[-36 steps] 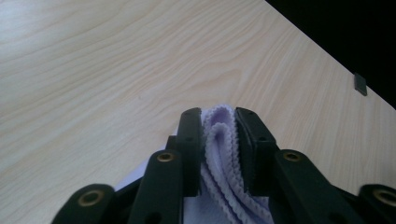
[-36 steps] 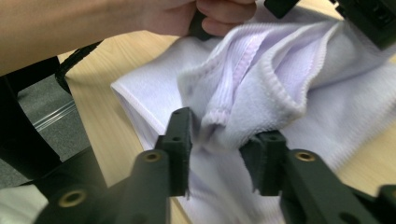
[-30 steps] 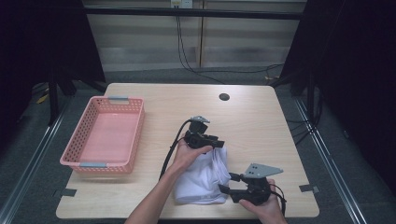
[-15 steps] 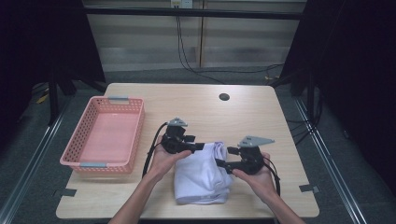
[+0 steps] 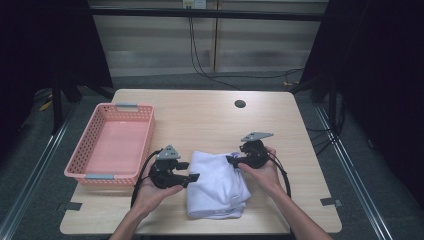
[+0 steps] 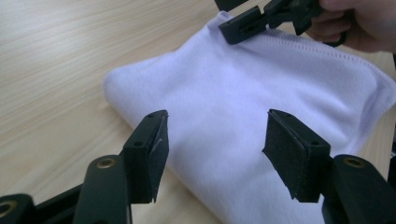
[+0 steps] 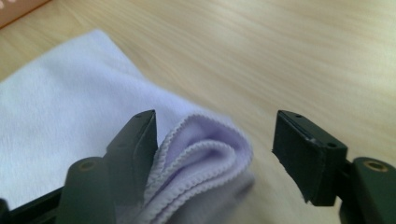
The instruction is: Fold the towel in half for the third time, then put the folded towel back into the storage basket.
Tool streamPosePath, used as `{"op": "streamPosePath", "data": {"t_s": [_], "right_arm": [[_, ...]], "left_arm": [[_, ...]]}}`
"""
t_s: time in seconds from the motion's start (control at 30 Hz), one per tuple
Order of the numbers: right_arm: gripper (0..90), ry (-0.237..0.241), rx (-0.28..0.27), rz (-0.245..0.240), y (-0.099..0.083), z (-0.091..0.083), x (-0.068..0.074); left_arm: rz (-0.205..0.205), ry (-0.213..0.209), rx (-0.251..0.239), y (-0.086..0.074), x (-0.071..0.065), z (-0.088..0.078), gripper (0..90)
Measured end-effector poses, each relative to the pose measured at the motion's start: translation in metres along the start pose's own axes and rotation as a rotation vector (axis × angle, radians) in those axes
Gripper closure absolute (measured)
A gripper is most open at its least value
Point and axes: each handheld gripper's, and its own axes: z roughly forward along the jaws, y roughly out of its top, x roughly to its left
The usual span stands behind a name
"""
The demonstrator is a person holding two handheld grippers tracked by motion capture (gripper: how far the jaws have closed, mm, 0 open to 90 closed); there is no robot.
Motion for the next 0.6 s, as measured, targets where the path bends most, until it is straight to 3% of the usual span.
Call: {"op": "streamPosePath", "data": {"t_s": [0.17, 0.3, 0.47, 0.6], "right_arm": [[33.6, -0.008, 0.019, 0.013, -0.02, -0.008, -0.014], [32.0, 0.007, 0.014, 0.037, -0.033, -0.007, -0.023], [29.5, 0.023, -0.01, 0.035, -0.033, -0.008, -0.024], [22.5, 0.087, -0.013, 0.016, -0.027, -0.005, -0.022]], "left_arm": [[-0.002, -0.024, 0.038, -0.018, -0.011, -0.009, 35.7], [-0.039, -0.048, 0.083, -0.036, -0.021, -0.011, 31.9], [-0.061, -0.074, 0.132, -0.055, -0.027, -0.007, 29.2], [-0.05, -0.094, 0.175, -0.058, -0.03, 0.001, 27.1]]}}
